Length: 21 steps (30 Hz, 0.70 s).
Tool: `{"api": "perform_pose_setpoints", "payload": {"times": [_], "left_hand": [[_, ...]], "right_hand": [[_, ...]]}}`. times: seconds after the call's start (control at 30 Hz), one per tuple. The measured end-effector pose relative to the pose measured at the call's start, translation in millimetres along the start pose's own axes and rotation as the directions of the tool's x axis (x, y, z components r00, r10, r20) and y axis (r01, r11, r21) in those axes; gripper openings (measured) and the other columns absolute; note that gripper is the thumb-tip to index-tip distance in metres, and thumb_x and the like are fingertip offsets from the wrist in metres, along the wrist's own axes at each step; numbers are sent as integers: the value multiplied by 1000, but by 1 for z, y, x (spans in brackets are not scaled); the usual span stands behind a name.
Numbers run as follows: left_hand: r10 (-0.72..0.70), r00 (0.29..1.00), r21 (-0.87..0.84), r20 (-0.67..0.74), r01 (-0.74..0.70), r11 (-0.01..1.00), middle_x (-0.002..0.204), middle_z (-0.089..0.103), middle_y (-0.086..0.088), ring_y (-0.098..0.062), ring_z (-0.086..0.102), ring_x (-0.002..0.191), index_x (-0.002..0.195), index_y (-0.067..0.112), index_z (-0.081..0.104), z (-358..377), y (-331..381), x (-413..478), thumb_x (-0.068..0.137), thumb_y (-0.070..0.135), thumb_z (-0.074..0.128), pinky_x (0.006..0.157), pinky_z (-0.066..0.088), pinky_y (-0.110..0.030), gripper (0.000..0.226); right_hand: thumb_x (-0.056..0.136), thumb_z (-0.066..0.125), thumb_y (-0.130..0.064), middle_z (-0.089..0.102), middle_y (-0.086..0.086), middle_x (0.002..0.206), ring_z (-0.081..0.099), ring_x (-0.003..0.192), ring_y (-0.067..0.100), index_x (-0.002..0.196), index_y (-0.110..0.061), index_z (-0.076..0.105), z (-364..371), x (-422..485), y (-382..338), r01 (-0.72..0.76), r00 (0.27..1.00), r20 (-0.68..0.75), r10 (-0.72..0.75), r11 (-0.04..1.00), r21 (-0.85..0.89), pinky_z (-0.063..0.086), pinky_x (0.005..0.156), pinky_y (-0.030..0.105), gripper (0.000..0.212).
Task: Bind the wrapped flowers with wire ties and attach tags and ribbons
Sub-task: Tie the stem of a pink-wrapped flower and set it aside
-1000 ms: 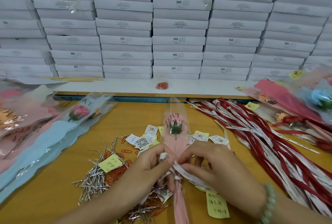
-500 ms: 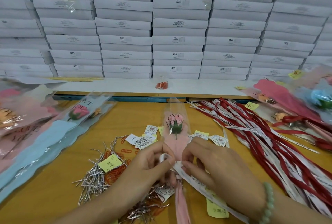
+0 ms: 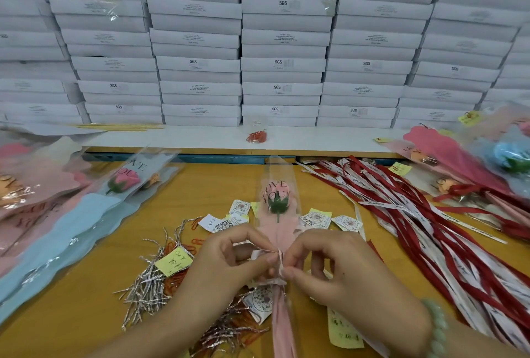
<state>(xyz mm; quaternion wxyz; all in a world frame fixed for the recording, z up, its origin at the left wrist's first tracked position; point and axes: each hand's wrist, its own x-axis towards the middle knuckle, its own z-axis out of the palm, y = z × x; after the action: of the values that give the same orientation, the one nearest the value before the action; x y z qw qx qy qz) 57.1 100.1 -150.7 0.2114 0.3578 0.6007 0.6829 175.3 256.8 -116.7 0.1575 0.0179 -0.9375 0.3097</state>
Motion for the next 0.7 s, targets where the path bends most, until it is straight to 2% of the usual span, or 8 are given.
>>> {"api": "perform_pose_setpoints", "payload": {"times": [0.13, 0.23, 0.3, 0.37, 0.43, 0.53, 0.67, 0.7], "left_hand": [[48, 998, 41, 27, -49, 998, 80, 71, -6, -18, 69, 76, 74, 12, 74, 1, 1, 0, 71, 12, 79, 68, 56, -28, 6], [89, 994, 59, 66, -93, 994, 83, 73, -9, -20, 70, 80, 75, 14, 77, 1, 3, -1, 70, 10, 82, 69, 55, -24, 8], [101, 992, 77, 78, -107, 991, 85, 73, -11, -21, 70, 83, 76, 13, 77, 1, 4, -2, 71, 8, 81, 71, 55, -22, 8], [120, 989, 115, 85, -130, 985, 86, 73, -11, -22, 70, 84, 77, 12, 77, 1, 5, -2, 73, 8, 82, 71, 55, -23, 7], [153, 983, 188, 103, -170, 967, 86, 73, -8, -17, 70, 81, 76, 16, 78, 2, 6, -4, 74, 10, 83, 68, 53, -21, 8], [198, 970, 318, 142, -234, 919, 87, 74, 2, -8, 68, 78, 78, 22, 78, 3, 8, -7, 77, 13, 81, 64, 49, -15, 9], [232, 958, 364, 169, -280, 889, 89, 72, 7, -13, 69, 84, 78, 23, 78, 4, 10, -8, 79, 10, 79, 67, 53, -21, 12], [244, 954, 370, 173, -292, 882, 89, 71, 8, -14, 69, 83, 78, 21, 78, 4, 11, -8, 80, 10, 78, 68, 54, -22, 12]], "right_hand": [[78, 71, -46, 65, -20, 82, 56, 67, 9, 81, -37, 66, 5, -2, 4, -14, 1000, -25, 13, 999, -52, 51, 63, 32, 11], [77, 70, -49, 58, -17, 85, 55, 75, 9, 82, -35, 57, 6, -2, 8, 16, 995, -99, -27, 993, -116, 46, 61, 22, 19], [81, 72, -44, 55, -17, 92, 56, 85, 6, 88, -38, 47, 7, -2, 9, 42, 994, -101, -53, 994, -101, 45, 66, 18, 26], [84, 72, -34, 58, -16, 95, 59, 90, 5, 94, -40, 43, 9, 0, 10, 50, 998, -48, -50, 999, 2, 48, 71, 19, 31], [84, 72, -23, 61, -15, 93, 61, 85, 7, 94, -43, 39, 11, 1, 12, 38, 999, 0, -39, 997, 66, 49, 68, 17, 39], [84, 67, -17, 59, -14, 91, 58, 77, 4, 95, -44, 33, 13, 2, 14, 54, 998, 24, -55, 998, 22, 43, 61, 13, 45], [87, 60, -18, 54, -12, 88, 57, 77, 13, 97, -43, 29, 14, 2, 14, 31, 998, 60, -29, 999, -28, 49, 67, 33, 41], [87, 59, -18, 54, -13, 87, 56, 77, 13, 98, -43, 29, 14, 2, 14, 30, 998, 64, -28, 999, -39, 49, 68, 34, 41]]}}
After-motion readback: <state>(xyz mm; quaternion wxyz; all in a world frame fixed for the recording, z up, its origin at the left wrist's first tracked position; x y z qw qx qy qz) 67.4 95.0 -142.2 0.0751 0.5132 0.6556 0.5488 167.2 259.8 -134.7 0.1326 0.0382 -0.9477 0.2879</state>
